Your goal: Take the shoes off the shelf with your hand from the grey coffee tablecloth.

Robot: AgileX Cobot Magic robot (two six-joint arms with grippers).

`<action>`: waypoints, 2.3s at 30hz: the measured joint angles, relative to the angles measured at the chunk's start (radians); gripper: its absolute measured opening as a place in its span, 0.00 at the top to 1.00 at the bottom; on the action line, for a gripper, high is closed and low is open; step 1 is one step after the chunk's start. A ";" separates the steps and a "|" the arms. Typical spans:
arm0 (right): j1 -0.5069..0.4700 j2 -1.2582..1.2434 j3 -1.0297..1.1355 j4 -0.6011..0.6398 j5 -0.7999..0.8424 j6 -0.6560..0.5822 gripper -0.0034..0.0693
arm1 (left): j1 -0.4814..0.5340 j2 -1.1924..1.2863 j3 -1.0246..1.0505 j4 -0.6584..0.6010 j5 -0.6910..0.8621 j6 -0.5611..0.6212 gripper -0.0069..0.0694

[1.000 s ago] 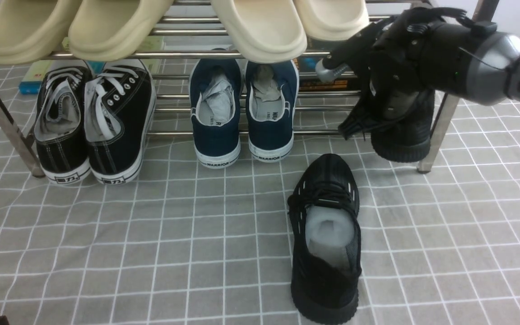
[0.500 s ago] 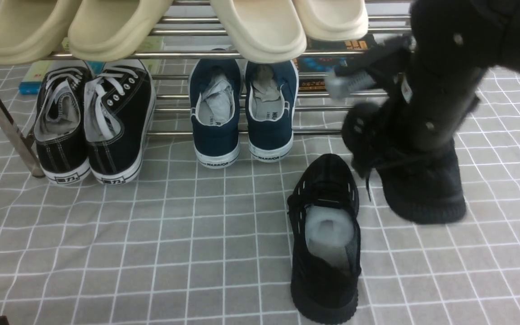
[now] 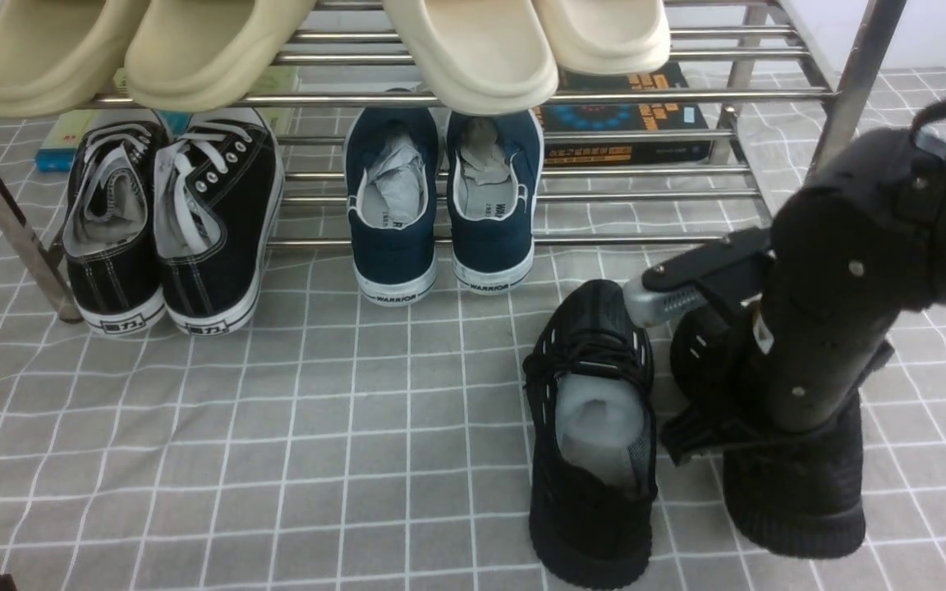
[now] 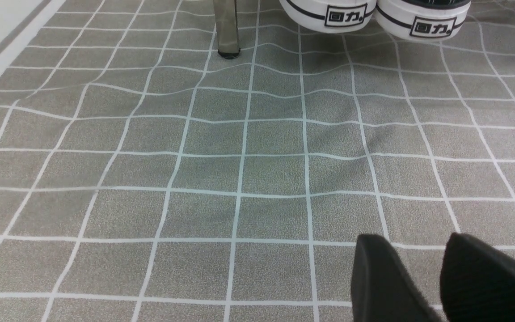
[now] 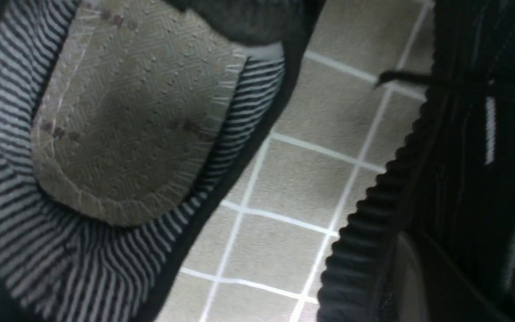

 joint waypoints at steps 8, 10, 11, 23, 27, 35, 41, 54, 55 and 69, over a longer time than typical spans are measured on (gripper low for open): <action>0.000 0.000 0.013 0.046 -0.096 0.027 0.92 | 0.000 0.000 0.000 0.000 0.000 0.000 0.59; 0.000 0.000 0.013 0.066 -0.105 0.028 0.89 | 0.000 0.000 0.000 0.000 0.000 0.000 0.59; 0.000 0.000 0.013 0.078 -0.105 0.024 0.86 | 0.000 0.000 0.000 0.000 0.000 0.000 0.59; 0.000 -0.088 -0.074 0.091 0.077 -0.080 0.55 | 0.000 0.000 0.000 0.000 0.000 0.000 0.59; 0.000 -0.236 -0.103 0.032 0.181 -0.099 0.74 | 0.000 0.000 0.000 0.000 0.000 0.000 0.59; 0.000 -0.733 0.084 -0.012 0.103 -0.101 0.97 | 0.000 0.000 0.000 0.000 0.000 0.000 0.59; 0.000 -1.069 0.455 0.036 -0.280 -0.123 0.97 | 0.000 0.000 0.000 0.000 0.000 0.000 0.59; 0.000 -1.183 0.767 0.058 -0.676 -0.176 0.97 | 0.000 0.000 0.000 0.000 0.000 0.000 0.59; 0.000 -1.183 0.767 0.057 -0.676 -0.176 0.97 | 0.000 0.000 0.000 0.000 0.000 0.000 0.59; 0.000 -1.183 0.767 0.052 -0.676 -0.176 0.95 | 0.000 0.000 0.000 0.000 0.000 0.000 0.59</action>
